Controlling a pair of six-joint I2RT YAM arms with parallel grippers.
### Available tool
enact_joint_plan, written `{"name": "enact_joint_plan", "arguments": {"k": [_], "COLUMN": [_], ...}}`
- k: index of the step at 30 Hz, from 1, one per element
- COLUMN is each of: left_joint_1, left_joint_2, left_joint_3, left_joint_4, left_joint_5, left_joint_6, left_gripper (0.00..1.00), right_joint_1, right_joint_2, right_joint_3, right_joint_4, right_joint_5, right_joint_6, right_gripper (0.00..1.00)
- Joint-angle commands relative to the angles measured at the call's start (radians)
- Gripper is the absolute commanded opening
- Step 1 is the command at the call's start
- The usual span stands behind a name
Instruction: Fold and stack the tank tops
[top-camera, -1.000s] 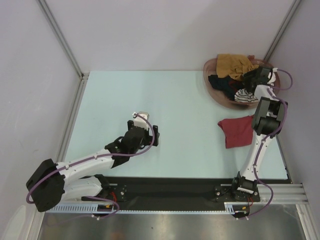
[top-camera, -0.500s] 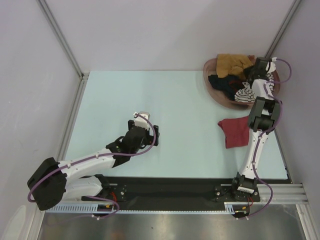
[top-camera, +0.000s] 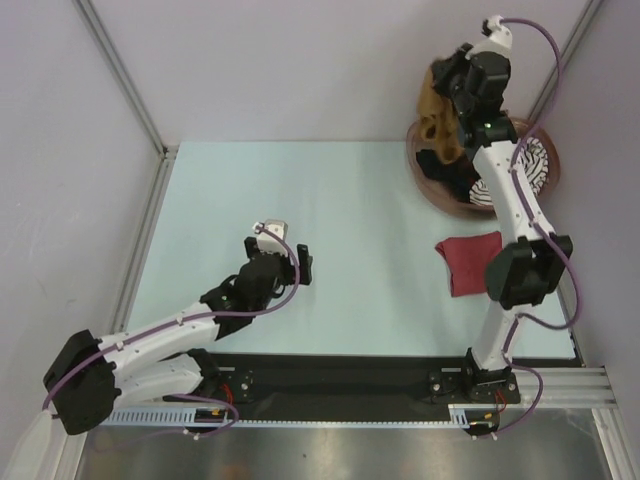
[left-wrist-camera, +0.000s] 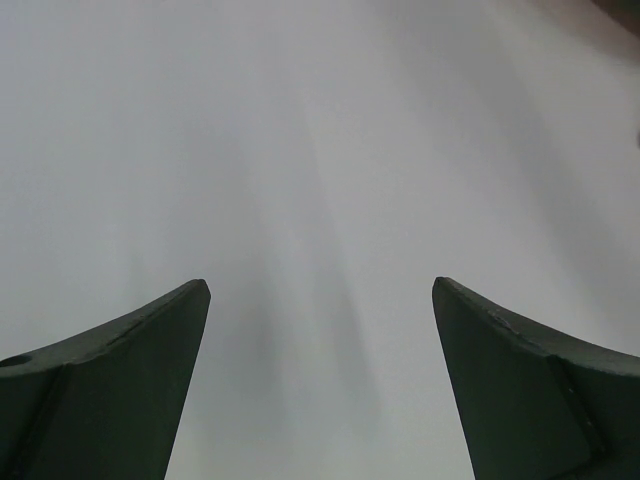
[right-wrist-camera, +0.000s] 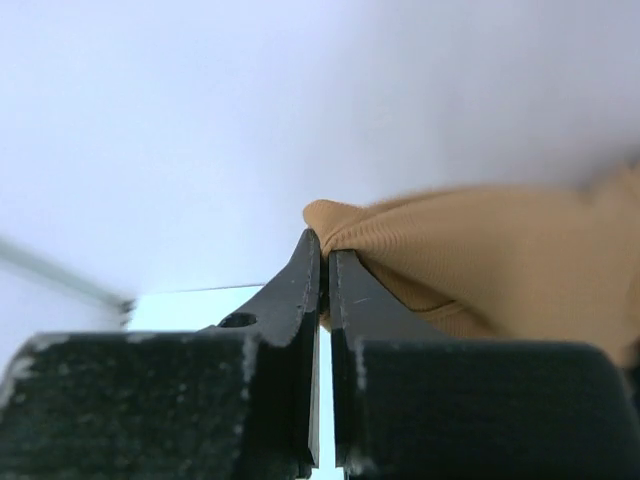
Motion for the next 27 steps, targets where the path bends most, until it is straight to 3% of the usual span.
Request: {"name": "enact_joint_plan", "arguments": {"k": [1, 5, 9, 14, 18, 24, 27], "left_joint_1": [0.008, 0.008, 0.008, 0.008, 0.008, 0.010, 0.010], "left_joint_2": [-0.041, -0.091, -0.190, -0.437, -0.698, -0.583, -0.494], "left_joint_3": [-0.014, -0.016, -0.027, -0.016, -0.100, -0.042, -0.002], "left_joint_4": [-0.013, -0.062, -0.116, -0.442, -0.451, -0.493, -0.494], "left_joint_5": [-0.081, -0.188, -0.277, -0.358, -0.286, -0.298, -0.286], "left_joint_6": [-0.003, -0.046, -0.091, -0.253, -0.230, -0.218, -0.223], "left_gripper": [1.00, 1.00, 1.00, 1.00, 1.00, 1.00, 1.00], "right_joint_1": [0.152, 0.251, 0.289, 0.410, 0.434, 0.210, 0.220], "right_joint_2": [-0.188, -0.332, -0.380, -0.499, -0.586, -0.531, -0.446], "right_joint_3": [0.004, 0.003, 0.034, -0.227, -0.399, -0.393, -0.256], "right_joint_4": [0.033, 0.015, -0.142, -0.197, -0.160, -0.126, -0.196], "right_joint_5": [0.041, 0.040, -0.029, -0.115, 0.116, -0.105, -0.191], "right_joint_6": [-0.160, -0.157, -0.070, -0.068, -0.119, -0.013, -0.022], "right_gripper": [0.00, 0.00, 0.00, 0.00, 0.00, 0.00, 0.00]}}
